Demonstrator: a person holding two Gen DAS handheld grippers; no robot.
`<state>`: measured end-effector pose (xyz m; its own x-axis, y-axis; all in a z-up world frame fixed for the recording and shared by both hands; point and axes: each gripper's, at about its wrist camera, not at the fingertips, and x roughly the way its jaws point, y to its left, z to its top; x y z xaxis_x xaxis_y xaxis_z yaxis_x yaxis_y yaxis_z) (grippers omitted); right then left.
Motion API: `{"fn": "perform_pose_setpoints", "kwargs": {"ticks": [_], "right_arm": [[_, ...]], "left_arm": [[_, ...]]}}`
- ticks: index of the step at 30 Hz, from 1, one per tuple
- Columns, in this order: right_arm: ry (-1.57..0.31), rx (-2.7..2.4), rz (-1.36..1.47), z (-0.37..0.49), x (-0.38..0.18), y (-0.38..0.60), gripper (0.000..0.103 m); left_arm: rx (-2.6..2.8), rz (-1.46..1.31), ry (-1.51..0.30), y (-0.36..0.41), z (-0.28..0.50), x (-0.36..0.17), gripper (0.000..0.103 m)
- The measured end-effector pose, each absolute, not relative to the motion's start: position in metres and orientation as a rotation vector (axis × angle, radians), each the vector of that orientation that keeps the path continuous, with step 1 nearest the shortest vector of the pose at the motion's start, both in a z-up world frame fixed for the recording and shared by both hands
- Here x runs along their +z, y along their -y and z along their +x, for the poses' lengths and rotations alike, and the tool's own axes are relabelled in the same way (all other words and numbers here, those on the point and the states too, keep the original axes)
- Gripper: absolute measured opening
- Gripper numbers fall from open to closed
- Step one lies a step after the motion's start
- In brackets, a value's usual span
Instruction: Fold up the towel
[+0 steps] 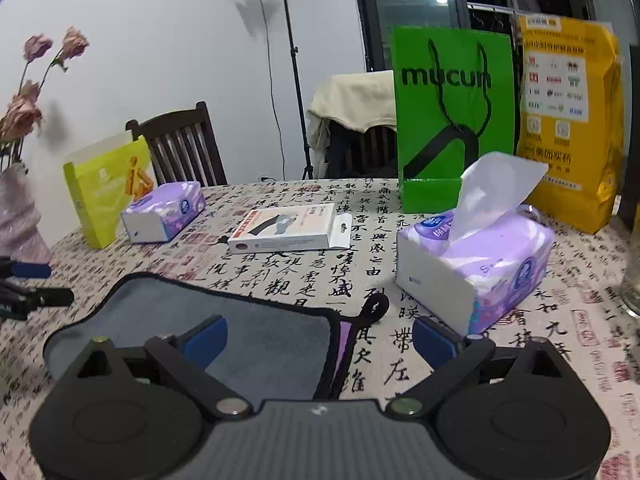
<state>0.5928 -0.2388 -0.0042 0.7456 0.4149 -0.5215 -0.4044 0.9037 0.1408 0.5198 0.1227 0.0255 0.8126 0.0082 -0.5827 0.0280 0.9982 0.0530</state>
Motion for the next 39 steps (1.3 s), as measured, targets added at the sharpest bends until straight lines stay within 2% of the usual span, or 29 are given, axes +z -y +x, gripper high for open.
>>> {"fn": "perform_pose_setpoints", "kwargs": {"ticks": [18,39], "right_arm": [[-0.51,0.494,-0.063,0.497,0.029,0.234,0.102],[-0.521,0.506,-0.02,0.397,0.037,0.256,0.103]], "left_arm": [[0.024,0.026,-0.583,-0.114,0.422,0.051,0.103],[0.061,-0.006,-0.53,-0.101,0.31,0.064,0.103]]}}
